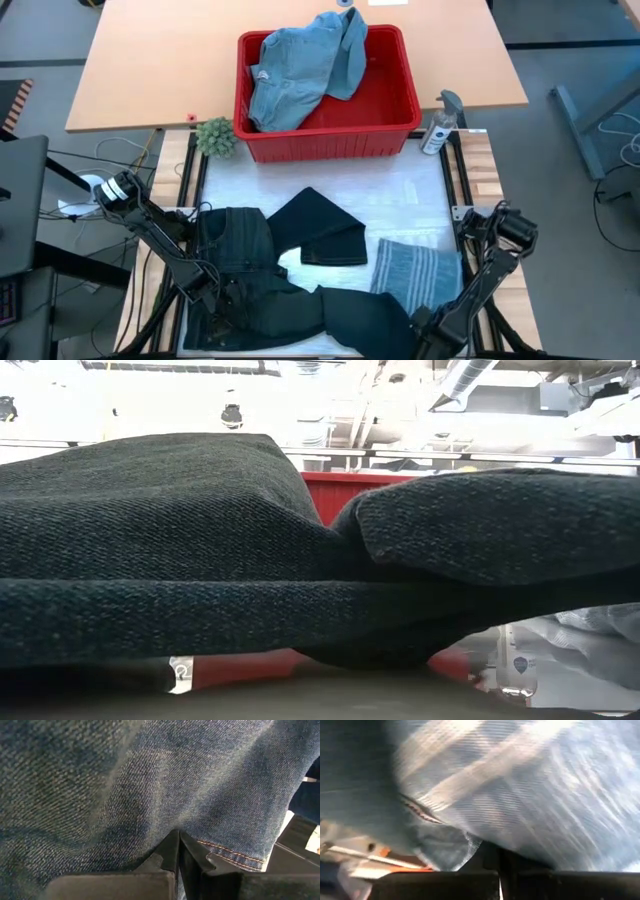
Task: Fold Laundry from Bin
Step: Fold the blue denim pants
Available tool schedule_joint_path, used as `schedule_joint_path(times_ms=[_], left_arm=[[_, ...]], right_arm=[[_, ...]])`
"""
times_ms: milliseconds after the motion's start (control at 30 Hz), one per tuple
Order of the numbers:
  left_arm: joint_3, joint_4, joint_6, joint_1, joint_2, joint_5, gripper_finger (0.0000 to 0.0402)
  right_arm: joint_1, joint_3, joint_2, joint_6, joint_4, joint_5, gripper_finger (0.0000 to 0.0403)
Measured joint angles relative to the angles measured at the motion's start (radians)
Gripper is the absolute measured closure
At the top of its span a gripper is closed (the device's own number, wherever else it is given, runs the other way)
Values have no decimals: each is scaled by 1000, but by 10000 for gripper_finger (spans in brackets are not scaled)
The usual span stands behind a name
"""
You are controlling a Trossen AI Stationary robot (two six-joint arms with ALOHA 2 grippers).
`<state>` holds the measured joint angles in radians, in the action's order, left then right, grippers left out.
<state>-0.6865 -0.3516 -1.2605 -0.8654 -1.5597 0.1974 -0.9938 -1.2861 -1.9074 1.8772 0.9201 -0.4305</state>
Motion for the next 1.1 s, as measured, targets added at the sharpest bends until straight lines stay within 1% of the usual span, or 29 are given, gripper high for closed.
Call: schedule_joint_path(times_ms=[67, 200, 267, 333, 367, 433, 500, 567, 633, 700, 800, 1100], left_arm=[[0, 0, 17, 0, 0, 1, 401], [0, 0, 55, 0, 0, 2, 401], [0, 0, 70, 1, 0, 2, 401], [0, 0, 71, 6, 0, 10, 401], [0, 0, 70, 6, 0, 12, 401], [0, 1, 71, 6, 0, 14, 401], [0, 1, 71, 6, 0, 14, 401], [0, 1, 71, 6, 0, 11, 401], [0, 2, 71, 6, 0, 5, 401], [0, 2, 71, 6, 0, -3, 401], [0, 3, 71, 5, 0, -11, 401], [1, 5, 95, 13, 0, -10, 401]], right_arm=[[3, 0, 13, -11, 84, -35, 388], [14, 0, 24, -64, 235, -44, 388], [20, 0, 24, -101, 265, -55, 388], [22, -5, 24, -104, 277, -49, 388], [22, -18, 27, -87, 276, -15, 388], [27, -69, 50, -40, 276, 88, 388], [39, -127, 79, 5, 270, 158, 388], [50, -162, 87, 47, 240, 208, 388], [55, -164, 79, 58, 176, 232, 388], [52, -166, 50, 57, 110, 231, 388], [44, -164, -11, 19, 64, 202, 388], [40, -143, -113, -54, 17, 95, 388]])
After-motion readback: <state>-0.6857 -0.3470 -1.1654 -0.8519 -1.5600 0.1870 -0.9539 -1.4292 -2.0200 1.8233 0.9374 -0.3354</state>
